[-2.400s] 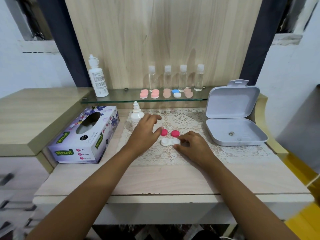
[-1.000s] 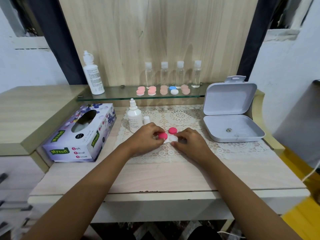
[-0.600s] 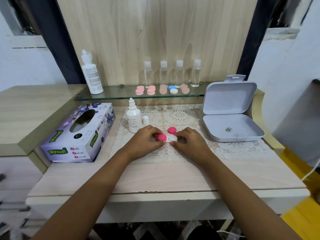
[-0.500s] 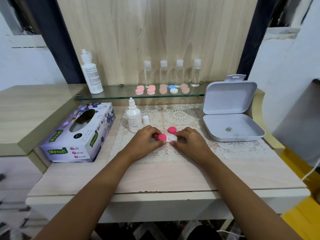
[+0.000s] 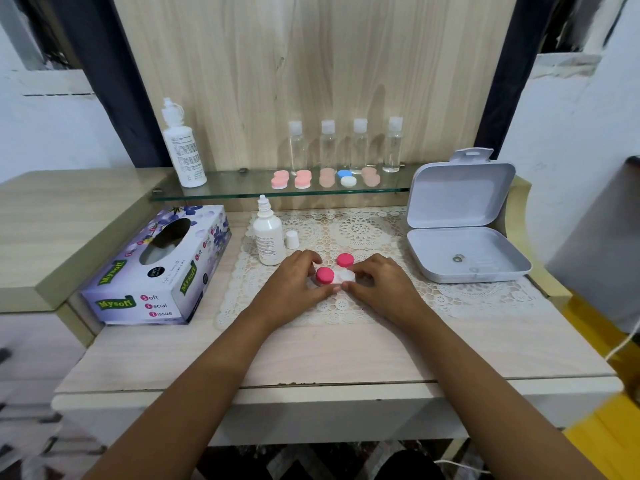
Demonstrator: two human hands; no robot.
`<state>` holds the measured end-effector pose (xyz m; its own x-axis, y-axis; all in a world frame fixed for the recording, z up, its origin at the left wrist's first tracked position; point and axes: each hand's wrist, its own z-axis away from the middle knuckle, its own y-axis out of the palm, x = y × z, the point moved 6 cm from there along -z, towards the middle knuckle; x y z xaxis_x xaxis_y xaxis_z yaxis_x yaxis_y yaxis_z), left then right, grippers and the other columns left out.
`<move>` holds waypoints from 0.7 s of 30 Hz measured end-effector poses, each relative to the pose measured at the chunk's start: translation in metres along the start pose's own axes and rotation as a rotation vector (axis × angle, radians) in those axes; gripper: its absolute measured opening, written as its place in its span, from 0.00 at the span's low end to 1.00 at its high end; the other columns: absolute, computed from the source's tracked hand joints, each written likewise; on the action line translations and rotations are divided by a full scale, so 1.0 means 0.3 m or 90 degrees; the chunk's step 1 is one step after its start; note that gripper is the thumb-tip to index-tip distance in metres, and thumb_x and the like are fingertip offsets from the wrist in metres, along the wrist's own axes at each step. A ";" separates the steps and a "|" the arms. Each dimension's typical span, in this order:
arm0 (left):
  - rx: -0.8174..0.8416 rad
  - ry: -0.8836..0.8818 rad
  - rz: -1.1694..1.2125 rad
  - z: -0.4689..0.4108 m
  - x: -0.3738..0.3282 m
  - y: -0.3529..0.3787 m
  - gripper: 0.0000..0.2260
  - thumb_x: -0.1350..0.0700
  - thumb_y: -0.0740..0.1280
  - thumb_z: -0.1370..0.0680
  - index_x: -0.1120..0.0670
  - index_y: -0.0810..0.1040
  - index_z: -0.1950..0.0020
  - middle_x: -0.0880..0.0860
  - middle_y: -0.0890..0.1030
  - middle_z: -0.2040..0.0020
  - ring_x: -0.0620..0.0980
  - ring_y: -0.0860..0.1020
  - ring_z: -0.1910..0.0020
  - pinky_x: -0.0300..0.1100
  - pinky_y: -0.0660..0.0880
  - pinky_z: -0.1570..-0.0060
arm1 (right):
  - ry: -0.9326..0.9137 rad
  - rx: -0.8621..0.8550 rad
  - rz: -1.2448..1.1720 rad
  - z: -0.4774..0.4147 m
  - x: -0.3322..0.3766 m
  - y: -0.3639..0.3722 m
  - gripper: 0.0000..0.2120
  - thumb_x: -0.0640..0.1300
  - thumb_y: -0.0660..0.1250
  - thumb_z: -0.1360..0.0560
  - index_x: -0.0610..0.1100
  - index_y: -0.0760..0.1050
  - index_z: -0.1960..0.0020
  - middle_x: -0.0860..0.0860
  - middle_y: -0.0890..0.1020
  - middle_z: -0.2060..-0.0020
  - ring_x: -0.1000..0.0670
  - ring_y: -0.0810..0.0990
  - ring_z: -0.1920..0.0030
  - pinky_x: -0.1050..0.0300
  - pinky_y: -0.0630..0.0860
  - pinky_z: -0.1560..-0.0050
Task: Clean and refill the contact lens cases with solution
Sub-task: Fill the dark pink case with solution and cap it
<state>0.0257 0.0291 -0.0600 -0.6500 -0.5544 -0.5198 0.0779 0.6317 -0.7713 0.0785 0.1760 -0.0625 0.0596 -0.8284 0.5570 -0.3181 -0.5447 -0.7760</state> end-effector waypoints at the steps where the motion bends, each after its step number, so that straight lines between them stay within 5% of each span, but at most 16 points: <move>1: 0.014 0.002 0.016 0.004 0.001 0.001 0.23 0.45 0.71 0.29 0.53 0.71 0.39 0.47 0.71 0.51 0.44 0.71 0.50 0.33 0.66 0.52 | -0.001 0.002 0.002 -0.001 0.001 0.000 0.15 0.51 0.69 0.28 0.44 0.79 0.46 0.47 0.77 0.54 0.48 0.73 0.49 0.55 0.69 0.47; 4: 0.026 0.053 0.057 0.013 -0.011 -0.001 0.22 0.51 0.68 0.24 0.53 0.69 0.32 0.46 0.70 0.45 0.41 0.71 0.45 0.31 0.65 0.44 | -0.008 -0.002 -0.009 -0.001 0.002 -0.001 0.14 0.51 0.70 0.29 0.45 0.80 0.46 0.48 0.77 0.56 0.48 0.73 0.50 0.55 0.70 0.48; 9: 0.038 0.078 0.025 0.012 -0.018 0.008 0.15 0.58 0.65 0.24 0.57 0.77 0.37 0.48 0.74 0.46 0.40 0.72 0.49 0.23 0.64 0.47 | -0.014 -0.008 -0.013 -0.002 0.001 0.000 0.15 0.51 0.70 0.29 0.48 0.79 0.44 0.51 0.74 0.59 0.49 0.73 0.51 0.56 0.69 0.50; 21: -0.013 0.007 0.035 0.003 0.005 -0.006 0.12 0.52 0.73 0.29 0.55 0.75 0.52 0.47 0.73 0.57 0.41 0.72 0.57 0.26 0.67 0.58 | -0.008 -0.003 -0.002 -0.001 -0.002 0.003 0.14 0.52 0.70 0.29 0.47 0.80 0.46 0.49 0.77 0.56 0.49 0.72 0.49 0.55 0.69 0.49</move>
<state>0.0253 0.0266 -0.0598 -0.6532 -0.5132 -0.5567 0.0975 0.6721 -0.7340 0.0781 0.1760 -0.0634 0.0721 -0.8285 0.5553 -0.3225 -0.5462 -0.7731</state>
